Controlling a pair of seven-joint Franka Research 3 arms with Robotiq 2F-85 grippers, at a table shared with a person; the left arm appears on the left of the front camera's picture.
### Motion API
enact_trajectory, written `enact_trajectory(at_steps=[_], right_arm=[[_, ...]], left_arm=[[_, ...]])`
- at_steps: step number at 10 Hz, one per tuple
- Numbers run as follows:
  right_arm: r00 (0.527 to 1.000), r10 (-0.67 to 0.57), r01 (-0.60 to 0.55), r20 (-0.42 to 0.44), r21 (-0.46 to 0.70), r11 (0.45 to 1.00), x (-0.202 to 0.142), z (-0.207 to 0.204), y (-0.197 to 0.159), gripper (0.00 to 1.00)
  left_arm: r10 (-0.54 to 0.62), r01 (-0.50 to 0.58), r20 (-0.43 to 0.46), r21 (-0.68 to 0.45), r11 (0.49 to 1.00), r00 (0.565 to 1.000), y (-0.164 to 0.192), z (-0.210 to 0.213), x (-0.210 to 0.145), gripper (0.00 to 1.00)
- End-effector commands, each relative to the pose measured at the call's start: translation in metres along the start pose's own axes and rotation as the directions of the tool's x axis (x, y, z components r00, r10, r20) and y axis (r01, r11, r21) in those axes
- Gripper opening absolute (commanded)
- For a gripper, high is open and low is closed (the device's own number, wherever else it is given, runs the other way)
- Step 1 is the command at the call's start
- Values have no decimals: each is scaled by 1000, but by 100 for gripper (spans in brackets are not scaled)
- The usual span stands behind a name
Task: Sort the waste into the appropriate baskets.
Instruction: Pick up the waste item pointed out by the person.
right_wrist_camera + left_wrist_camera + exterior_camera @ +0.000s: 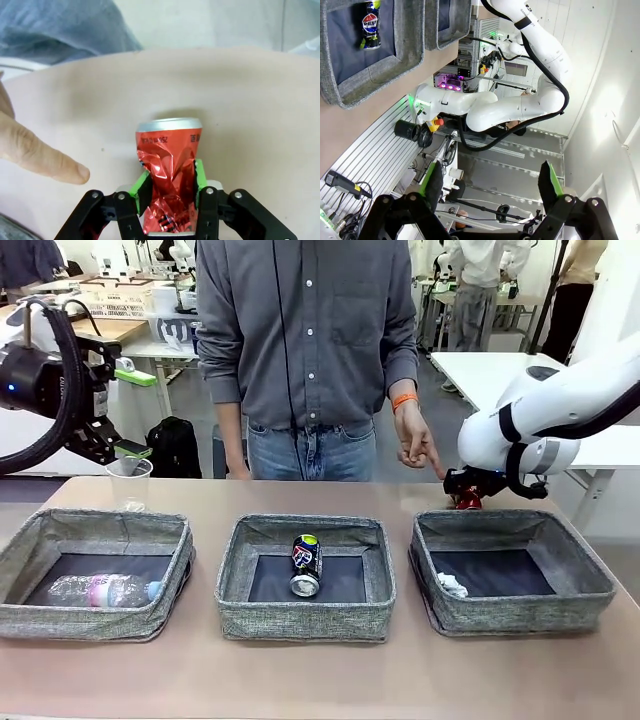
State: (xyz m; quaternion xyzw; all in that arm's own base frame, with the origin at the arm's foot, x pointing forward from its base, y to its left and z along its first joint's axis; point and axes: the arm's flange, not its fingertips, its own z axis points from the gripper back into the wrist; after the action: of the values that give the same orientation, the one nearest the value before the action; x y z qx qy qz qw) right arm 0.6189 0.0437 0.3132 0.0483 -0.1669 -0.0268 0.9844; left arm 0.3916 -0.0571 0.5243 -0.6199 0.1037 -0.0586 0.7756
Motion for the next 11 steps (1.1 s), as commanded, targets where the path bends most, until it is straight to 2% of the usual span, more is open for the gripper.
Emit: enact_trajectory(at_steps=[1,2,3,4,5,7,8,9,10,11], right_arm=[[970,-167,191,176,-128,973,-7,27,10,0],[922,-253,306,294,-151,940,-15,71,17,0],[905,-222,277,362,-106,955,-28,109,21,0],[895,-161,225,415,-109,968,-45,147,28,0],[905,-132,185,404,-96,978,-62,178,33,0],[977,-94,103,192,-34,994,-111,240,43,0],[999,6,-5,41,-19,1000,-136,256,54,0],[978,197,-197,-67,-3,980,-166,265,74,0],[957,285,-286,-56,-19,958,-188,267,94,0],[940,341,-341,28,17,940,-195,265,107,0]], left_arm=[[-1,1,10,-3,1000,1000,-3,-2,-1,97],[-1,1,10,-3,1000,1000,-3,-2,-1,97],[-1,1,10,-3,1000,1000,-3,-2,-1,97],[-1,1,10,-3,1000,1000,-3,-2,-1,97],[-1,1,10,-3,1000,1000,-3,-2,-1,97],[-1,1,10,-3,1000,1000,-3,-2,-1,97],[-1,1,10,-3,1000,1000,-3,-2,-1,97],[-1,1,10,-3,1000,1000,-3,-2,-1,97],[-1,1,10,-3,1000,1000,-3,-2,-1,97],[-1,1,10,-3,1000,1000,-3,-2,-1,97]])
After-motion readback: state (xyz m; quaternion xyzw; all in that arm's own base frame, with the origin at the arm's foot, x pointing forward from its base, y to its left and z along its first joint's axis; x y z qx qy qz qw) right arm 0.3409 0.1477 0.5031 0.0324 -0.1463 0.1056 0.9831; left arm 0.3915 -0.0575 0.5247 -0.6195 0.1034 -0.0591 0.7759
